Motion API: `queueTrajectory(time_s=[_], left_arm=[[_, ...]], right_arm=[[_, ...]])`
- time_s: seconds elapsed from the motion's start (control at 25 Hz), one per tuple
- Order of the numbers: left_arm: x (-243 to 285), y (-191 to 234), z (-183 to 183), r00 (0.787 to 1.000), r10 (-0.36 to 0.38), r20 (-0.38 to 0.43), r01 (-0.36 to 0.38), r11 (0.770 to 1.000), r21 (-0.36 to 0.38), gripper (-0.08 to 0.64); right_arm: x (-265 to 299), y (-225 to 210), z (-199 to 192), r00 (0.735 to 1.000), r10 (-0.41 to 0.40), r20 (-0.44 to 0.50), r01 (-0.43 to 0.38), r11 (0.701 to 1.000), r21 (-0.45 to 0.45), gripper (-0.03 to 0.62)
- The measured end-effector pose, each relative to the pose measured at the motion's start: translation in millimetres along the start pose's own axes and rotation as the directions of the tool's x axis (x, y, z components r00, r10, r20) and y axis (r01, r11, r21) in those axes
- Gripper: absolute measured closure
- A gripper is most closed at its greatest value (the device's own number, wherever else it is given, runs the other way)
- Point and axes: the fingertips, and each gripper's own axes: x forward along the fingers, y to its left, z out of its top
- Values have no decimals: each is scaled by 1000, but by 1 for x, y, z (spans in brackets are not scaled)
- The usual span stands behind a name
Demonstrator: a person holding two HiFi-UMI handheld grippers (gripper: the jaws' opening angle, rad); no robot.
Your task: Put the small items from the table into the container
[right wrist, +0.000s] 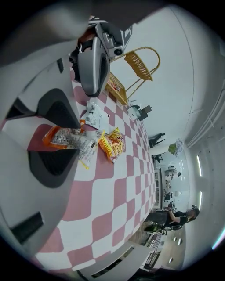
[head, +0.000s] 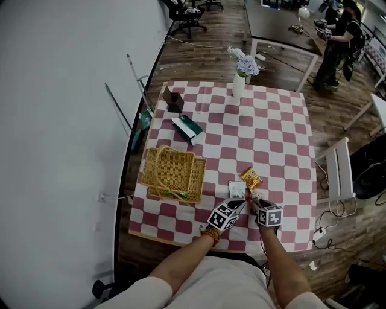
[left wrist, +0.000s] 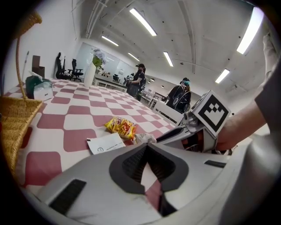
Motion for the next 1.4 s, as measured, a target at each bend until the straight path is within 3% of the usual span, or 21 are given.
queueTrajectory(time_s=[0.08,0.16,0.24,0.56,0.76,0.88,1.0,1.2,1.4], left_arm=[[1,1,0,1000,1,-1,-1,1000,-1,548],[1,3,1,1000,3,2,-3,1000,-6,548],[1,4,1,1000,5,3,-5,1000,-12,548],[-9,3,6,1000,0,14,0,1000,-4,548],[-25,0,22,997,20,69,-18,999,-31,548],[-36,-10,31,995,15,95,-14,1000,-11,548],[-46,-19,41,992,8,124,-11,1000,24,548],[-66,-32,58,982,22,187,-25,1000,12,548],[-97,-57,90,960,13,280,-22,999,29,548]], right_arm=[[3,-1,1,1000,6,9,-7,1000,25,420],[3,-2,1,1000,4,15,-5,1000,26,497],[2,-3,2,1000,-4,14,4,1000,11,514],[-7,-3,11,998,-3,60,4,1000,-21,528],[-24,2,16,995,8,103,-4,999,-38,529],[-42,10,21,989,30,144,-22,998,-57,534],[-59,18,30,979,57,193,-44,996,-75,548],[-88,34,48,957,93,276,-74,994,-78,551],[-129,59,76,910,141,390,-104,988,-114,552]])
